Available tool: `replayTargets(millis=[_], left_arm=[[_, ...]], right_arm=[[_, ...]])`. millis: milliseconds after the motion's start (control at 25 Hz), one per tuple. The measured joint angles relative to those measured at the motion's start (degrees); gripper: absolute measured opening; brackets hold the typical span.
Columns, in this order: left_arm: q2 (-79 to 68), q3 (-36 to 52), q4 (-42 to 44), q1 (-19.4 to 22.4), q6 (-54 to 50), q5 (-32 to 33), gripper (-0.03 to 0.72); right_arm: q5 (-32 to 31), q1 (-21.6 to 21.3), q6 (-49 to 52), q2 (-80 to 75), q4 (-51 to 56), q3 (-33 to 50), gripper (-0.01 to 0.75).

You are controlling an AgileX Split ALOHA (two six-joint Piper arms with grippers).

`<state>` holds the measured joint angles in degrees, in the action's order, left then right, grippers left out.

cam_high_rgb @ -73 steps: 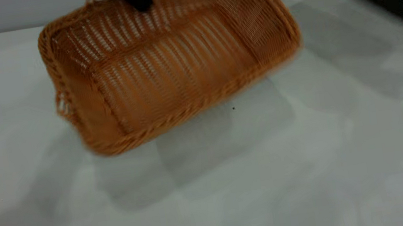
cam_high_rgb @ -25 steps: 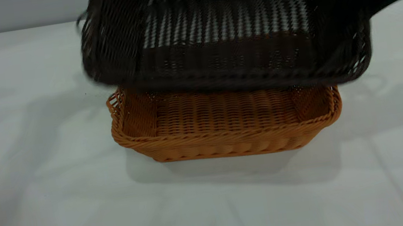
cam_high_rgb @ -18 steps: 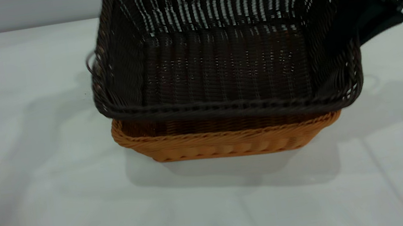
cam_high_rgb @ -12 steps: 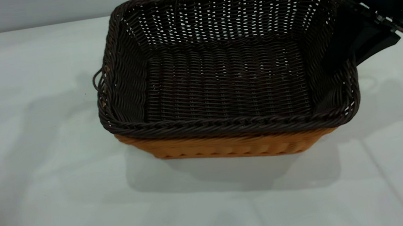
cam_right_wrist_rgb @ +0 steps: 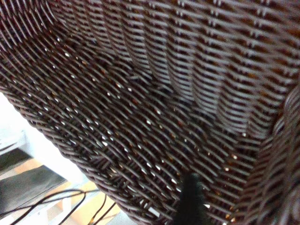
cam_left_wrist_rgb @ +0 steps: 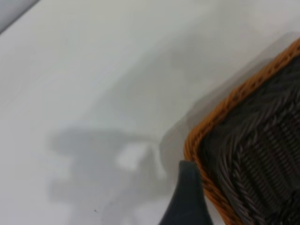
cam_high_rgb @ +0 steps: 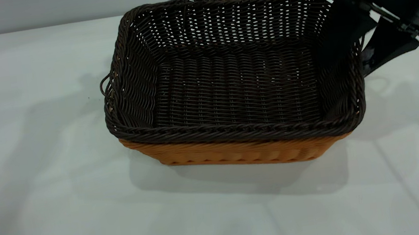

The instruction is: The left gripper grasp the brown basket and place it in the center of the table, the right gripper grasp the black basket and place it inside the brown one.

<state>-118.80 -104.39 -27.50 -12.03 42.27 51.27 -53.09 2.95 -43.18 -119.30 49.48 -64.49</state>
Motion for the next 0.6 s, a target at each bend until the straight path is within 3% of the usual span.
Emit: replayTargets(millis=[80, 200, 440, 600], left_arm=[[0.22, 0.00, 0.00, 0.00, 0.00, -1.12, 0.519], [2.28, 0.00, 0.31, 0.20, 0.00, -1.99, 0.519], [13.28, 0.00, 1.79, 2.01, -1.11, -1.21, 0.519], [20.88, 0.00, 4.36, 6.62, -8.69, 4.30, 0.519]], right_arm=[[0.85, -0.11, 0.00, 1.87, 0.00, -0.56, 0.582], [0.94, -1.23, 0.00, 6.88, -0.01, -2.35, 0.618], [0.11, -5.73, 3.75, 23.78, -0.21, -4.74, 0.596], [-4.32, -8.00, 4.37, 37.74, -0.81, -4.80, 0.583]])
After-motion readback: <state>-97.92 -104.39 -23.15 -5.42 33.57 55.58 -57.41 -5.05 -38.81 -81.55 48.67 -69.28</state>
